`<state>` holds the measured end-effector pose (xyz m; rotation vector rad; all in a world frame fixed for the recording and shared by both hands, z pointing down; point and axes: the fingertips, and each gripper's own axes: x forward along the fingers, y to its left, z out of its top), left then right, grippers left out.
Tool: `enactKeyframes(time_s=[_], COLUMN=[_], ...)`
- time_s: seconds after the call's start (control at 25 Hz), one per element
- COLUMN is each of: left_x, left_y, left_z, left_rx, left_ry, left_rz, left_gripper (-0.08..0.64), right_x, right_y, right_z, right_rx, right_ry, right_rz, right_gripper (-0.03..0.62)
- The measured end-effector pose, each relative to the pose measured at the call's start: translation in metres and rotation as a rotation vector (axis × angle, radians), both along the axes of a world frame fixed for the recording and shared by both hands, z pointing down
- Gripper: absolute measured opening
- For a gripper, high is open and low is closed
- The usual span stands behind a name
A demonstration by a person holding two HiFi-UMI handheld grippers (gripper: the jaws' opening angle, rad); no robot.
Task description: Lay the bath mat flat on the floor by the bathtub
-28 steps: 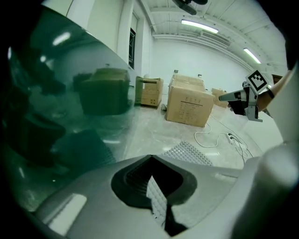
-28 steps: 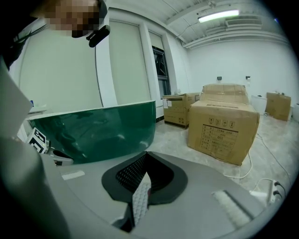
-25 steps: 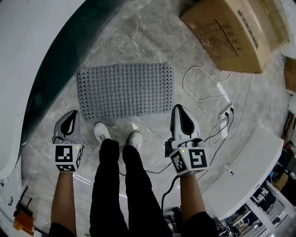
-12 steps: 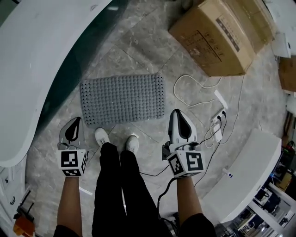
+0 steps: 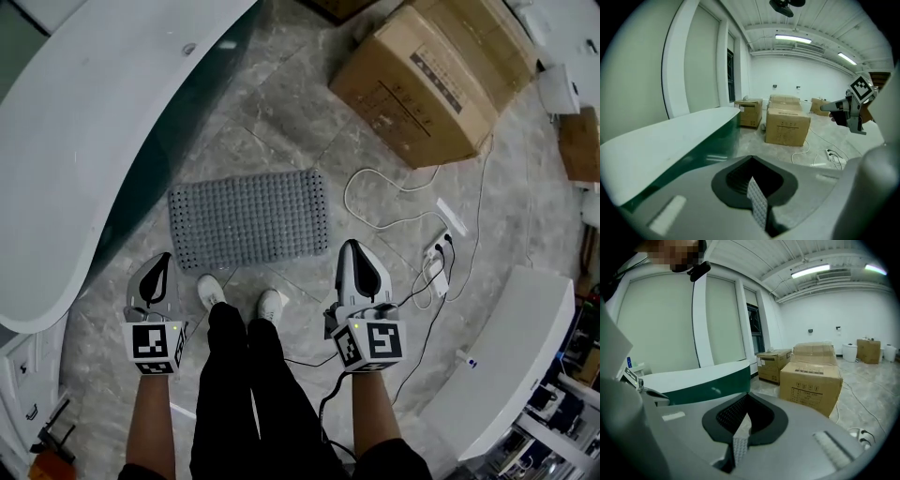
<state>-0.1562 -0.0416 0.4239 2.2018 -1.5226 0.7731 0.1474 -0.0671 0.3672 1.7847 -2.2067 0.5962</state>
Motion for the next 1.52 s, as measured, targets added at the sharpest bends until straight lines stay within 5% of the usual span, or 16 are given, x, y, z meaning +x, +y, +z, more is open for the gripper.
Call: enactKeyframes(time_s=[0.44, 0.84, 1.52], left_x=[0.007, 0.018, 0.029], left_y=[-0.018, -0.011, 0.018], left_z=[-0.098, -0.192, -0.282], left_rx=[0.098, 0.187, 0.289], left_ry=[0.071, 0.038, 0.039], left_rz=[-0.106, -0.078, -0.108], left_gripper=[0.001, 0.001, 0.001], right_x=[-0.006, -0.021, -0.022], right_y=[-0.007, -0.002, 0.022], right_z=[-0.08, -0.153, -0.232], right_rx=[0.083, 0.158, 0.206], right_ry=[0.014, -0.011, -0.047], right_rz=[-0.014, -0.047, -0.118], right_gripper=[0.025, 0.023, 0.012])
